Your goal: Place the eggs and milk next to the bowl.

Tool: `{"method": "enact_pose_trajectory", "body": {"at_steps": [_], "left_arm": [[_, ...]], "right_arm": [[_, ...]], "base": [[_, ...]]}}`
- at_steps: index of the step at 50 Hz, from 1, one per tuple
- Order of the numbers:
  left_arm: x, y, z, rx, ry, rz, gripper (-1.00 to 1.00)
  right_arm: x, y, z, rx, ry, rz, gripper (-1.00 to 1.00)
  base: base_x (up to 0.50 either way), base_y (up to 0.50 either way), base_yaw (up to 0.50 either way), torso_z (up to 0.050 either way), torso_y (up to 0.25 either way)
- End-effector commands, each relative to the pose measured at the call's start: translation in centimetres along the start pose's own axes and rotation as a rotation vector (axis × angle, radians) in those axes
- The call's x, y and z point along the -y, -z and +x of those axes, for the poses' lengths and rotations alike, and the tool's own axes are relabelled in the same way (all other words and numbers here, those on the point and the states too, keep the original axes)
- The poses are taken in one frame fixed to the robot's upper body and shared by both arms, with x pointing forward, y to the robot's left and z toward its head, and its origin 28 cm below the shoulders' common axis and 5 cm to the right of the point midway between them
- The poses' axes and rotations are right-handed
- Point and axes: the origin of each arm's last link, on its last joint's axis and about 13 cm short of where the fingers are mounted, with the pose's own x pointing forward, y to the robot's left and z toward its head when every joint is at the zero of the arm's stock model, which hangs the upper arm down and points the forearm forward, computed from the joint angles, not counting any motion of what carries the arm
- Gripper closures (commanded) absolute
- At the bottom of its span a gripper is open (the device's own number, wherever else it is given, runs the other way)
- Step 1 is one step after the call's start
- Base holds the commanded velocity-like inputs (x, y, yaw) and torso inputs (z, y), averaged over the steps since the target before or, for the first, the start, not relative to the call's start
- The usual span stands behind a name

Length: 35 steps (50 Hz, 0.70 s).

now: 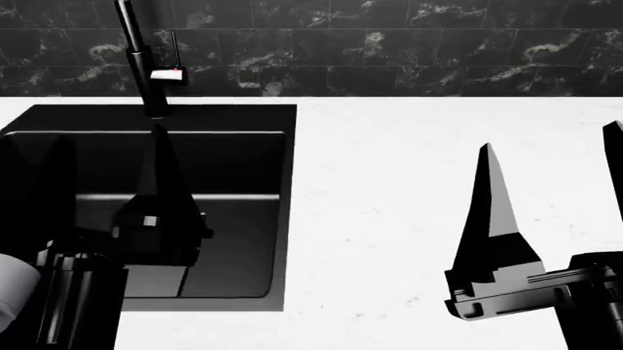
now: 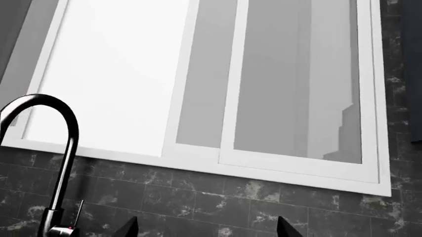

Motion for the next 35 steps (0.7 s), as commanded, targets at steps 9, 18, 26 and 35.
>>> {"method": "enact_pose_trajectory", "body": {"at_steps": [9, 18, 26, 35], "left_arm": [[0.01, 0.09, 0.03, -0.003, 0.001, 0.000, -1.00], [0.04, 0.06, 0.06, -0.002, 0.000, 0.000, -1.00], [0.03, 0.02, 0.02, 0.001, 0.000, 0.000, -1.00], [0.01, 0.04, 0.04, 0.002, -0.003, 0.000, -1.00]], "right_arm": [[0.04, 0.18, 0.10, -0.005, -0.001, 0.004, -1.00], [0.07, 0.23, 0.12, -0.004, -0.002, 0.008, -1.00], [0.06, 0.25, 0.13, -0.005, -0.001, 0.007, -1.00], [0.03, 0.23, 0.13, -0.004, -0.002, 0.005, -1.00]], "base": [[-0.01, -0.32, 0.00, 0.000, 0.000], [-0.01, -0.32, 0.00, 0.000, 0.000], [-0.01, -0.32, 0.00, 0.000, 0.000], [-0.01, -0.33, 0.00, 0.000, 0.000]]}}
